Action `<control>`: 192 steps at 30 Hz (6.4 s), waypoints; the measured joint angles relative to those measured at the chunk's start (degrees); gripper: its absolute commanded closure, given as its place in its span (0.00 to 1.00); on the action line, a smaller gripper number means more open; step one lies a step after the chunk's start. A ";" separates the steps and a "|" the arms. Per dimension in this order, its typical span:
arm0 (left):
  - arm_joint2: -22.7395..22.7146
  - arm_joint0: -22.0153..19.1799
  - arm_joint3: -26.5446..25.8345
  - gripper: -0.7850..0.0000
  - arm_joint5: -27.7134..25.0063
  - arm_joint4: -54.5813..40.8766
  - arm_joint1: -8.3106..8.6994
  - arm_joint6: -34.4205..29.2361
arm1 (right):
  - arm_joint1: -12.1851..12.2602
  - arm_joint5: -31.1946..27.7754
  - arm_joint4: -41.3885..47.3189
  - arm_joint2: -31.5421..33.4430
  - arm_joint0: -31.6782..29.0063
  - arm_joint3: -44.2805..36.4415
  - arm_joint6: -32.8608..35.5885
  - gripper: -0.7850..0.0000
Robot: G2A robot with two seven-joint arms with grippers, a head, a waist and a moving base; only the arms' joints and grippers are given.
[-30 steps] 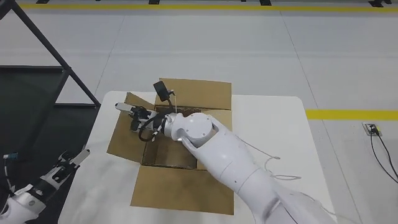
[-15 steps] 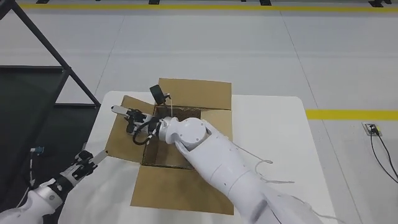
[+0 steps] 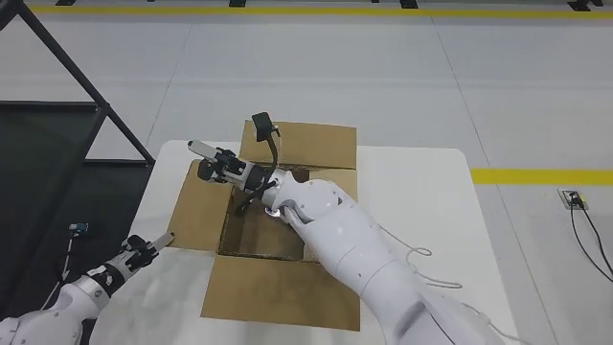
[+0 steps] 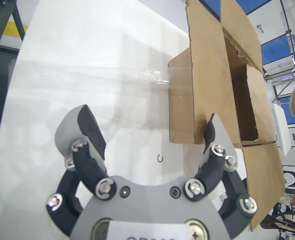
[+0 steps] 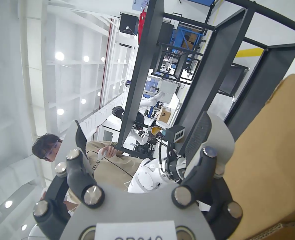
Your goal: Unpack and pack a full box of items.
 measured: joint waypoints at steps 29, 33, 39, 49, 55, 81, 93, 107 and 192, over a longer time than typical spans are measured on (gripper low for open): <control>3.23 -3.01 4.45 0.00 0.54 2.08 0.23 -0.50 | 4.83 5.88 -7.72 7.55 -5.07 -10.11 -0.35 0.00; 3.30 -3.20 4.79 0.00 0.47 2.21 0.30 -0.63 | 5.17 6.31 -8.47 8.39 -5.67 -10.95 -0.24 0.00; 3.29 -3.51 5.49 0.00 0.41 2.38 0.40 -0.74 | 5.53 7.02 -9.57 9.45 -6.56 -12.15 -0.46 0.00; 2.63 -3.28 6.05 0.00 0.17 2.30 0.60 -0.53 | 5.80 9.60 -11.93 10.33 -7.29 -13.23 -0.01 0.00; 1.94 -2.60 5.30 0.00 -0.21 1.61 0.68 -0.05 | 4.71 17.31 -15.17 7.88 -6.00 -11.63 1.91 0.00; -1.63 1.48 1.97 0.00 -3.62 -4.09 0.75 3.20 | -2.42 26.83 -22.39 1.40 -0.29 -0.32 0.75 0.00; -2.58 2.32 1.29 0.00 -4.15 -4.99 0.81 3.63 | -3.44 22.51 -22.29 2.69 -0.15 0.75 -0.90 0.00; -2.61 2.75 1.73 0.00 -4.34 -5.99 0.79 4.07 | -4.78 21.39 -22.04 3.98 0.22 2.05 -1.39 0.00; -13.40 9.69 -16.10 0.00 -9.30 -18.39 0.94 4.72 | 0.75 -4.13 -28.57 17.22 -6.48 -6.24 -7.95 0.00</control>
